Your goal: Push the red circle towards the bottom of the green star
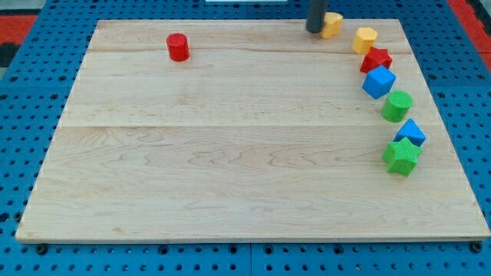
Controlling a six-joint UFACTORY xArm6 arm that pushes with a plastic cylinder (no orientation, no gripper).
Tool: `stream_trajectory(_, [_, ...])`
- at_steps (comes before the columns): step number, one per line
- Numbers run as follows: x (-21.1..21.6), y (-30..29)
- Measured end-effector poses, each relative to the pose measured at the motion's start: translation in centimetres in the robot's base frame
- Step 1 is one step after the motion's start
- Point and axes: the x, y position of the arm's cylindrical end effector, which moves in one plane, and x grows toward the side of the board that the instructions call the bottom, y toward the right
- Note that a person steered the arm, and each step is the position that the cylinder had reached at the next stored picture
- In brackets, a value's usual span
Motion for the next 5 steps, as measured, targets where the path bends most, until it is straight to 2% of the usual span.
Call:
stream_trajectory(1, [0.0,3.9])
stream_trajectory(2, [1.0,0.2])
stream_trajectory(3, [7.0,-8.2])
stream_trajectory(4, [3.2,-16.3])
stream_trajectory(5, [1.9,-25.7])
